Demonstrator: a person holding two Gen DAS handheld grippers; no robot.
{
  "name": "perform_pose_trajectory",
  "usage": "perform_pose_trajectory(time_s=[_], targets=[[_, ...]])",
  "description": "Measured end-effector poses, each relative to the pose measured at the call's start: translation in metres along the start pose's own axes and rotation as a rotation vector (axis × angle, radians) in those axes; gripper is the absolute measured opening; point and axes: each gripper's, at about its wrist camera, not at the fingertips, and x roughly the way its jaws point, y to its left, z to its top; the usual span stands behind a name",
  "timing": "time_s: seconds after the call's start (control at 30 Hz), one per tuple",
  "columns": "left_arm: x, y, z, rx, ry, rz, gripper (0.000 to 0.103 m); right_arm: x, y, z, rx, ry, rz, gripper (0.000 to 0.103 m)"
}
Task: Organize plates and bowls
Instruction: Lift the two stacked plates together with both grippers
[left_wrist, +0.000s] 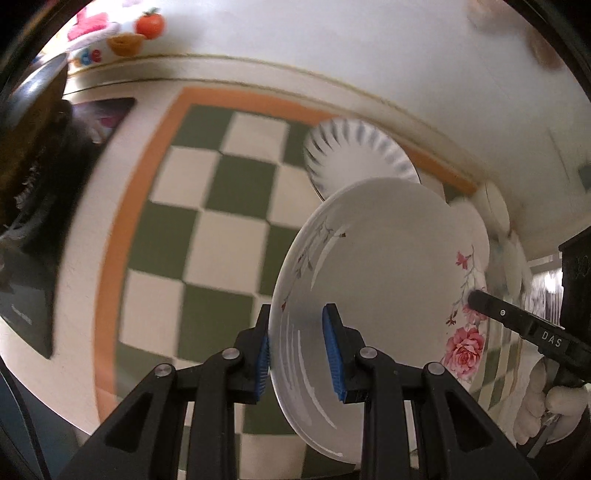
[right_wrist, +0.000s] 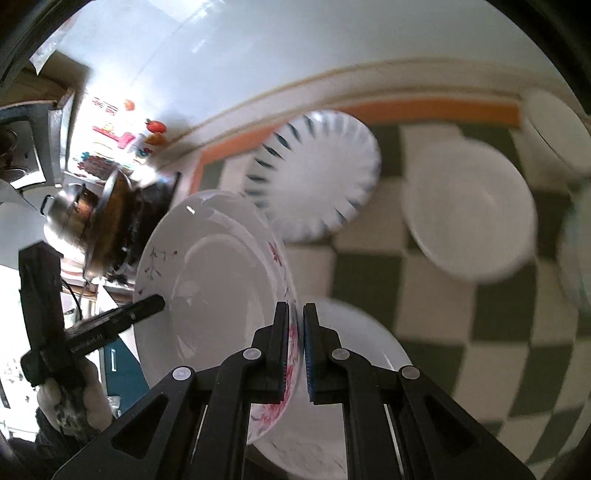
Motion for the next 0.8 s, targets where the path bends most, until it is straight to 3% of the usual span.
perform_pose_trajectory(time_s=[0.33,0.5,0.8], targets=[[0.049,-0.045,-0.043,0.082,0.120,0.039,0.024,-0.001,-0.070,-0.075,0.086,0.050,-0.028,0.009],[0.060,-0.051,-0.053,0.097,0.154,0.070,0.024,0.007,-0.085,-0.090,0.098,0.068,-0.037,0.009],[0.067,-0.061,-0.050,0.102,0.166,0.107,0.026,0.015,-0.085,-0.087,0.092,0.087,-0.030,0.009]])
